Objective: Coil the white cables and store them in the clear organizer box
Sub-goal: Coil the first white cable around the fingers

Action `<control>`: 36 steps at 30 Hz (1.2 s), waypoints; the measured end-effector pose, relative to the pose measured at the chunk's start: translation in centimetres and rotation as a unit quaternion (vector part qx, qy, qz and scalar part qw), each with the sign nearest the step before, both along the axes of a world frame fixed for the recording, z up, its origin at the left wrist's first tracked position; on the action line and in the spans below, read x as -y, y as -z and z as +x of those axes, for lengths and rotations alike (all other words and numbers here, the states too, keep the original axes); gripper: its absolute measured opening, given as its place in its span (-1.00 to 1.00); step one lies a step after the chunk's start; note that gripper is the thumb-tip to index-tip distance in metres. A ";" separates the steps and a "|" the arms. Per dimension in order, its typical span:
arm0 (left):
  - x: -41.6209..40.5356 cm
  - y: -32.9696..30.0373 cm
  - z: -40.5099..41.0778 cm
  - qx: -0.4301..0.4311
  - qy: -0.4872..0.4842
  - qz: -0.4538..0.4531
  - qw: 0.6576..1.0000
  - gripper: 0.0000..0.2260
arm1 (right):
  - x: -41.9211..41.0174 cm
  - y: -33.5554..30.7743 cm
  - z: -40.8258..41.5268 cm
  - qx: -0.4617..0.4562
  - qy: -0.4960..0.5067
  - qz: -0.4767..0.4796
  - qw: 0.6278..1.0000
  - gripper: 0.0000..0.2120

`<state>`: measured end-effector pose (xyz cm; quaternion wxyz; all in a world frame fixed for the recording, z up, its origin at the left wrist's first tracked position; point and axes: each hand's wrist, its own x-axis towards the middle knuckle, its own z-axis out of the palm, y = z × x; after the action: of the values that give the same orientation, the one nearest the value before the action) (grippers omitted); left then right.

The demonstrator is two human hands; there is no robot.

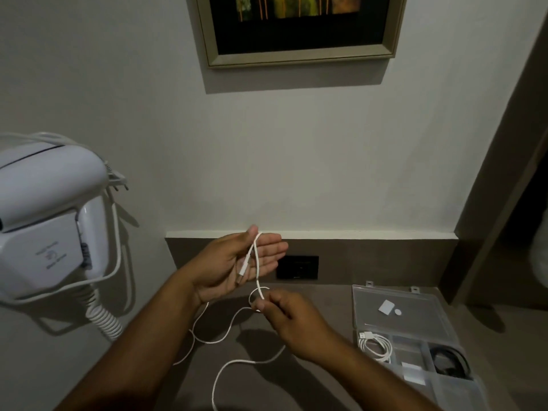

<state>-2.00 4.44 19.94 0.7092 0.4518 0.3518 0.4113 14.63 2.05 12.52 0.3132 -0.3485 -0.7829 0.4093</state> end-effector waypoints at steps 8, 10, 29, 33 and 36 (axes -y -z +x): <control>-0.9 0.9 -0.2 -0.087 0.003 -0.007 0.996 0.00 | -0.8 -5.4 1.8 0.119 -0.079 0.179 0.973 -0.80; -0.5 1.3 0.3 -0.078 0.042 -0.021 0.996 0.07 | -2.0 -6.7 2.2 0.100 -0.064 0.187 0.975 -0.84; -0.3 -1.2 -0.5 0.032 0.023 0.065 0.997 0.24 | -1.2 -2.3 -0.5 -0.048 -0.004 -0.035 0.998 -0.77; -0.5 -0.7 -1.0 -0.097 -0.020 0.053 0.994 0.20 | -2.6 -5.8 1.8 0.017 -0.006 0.094 0.995 -0.81; 0.5 -0.2 0.5 -0.160 0.033 0.031 0.986 0.14 | -4.2 -8.2 2.5 0.041 -0.016 0.149 0.988 -0.85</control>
<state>-1.48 3.98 20.15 0.6428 0.5446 0.4329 0.3206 17.18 6.21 20.75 0.3226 -0.3023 -0.8526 0.2786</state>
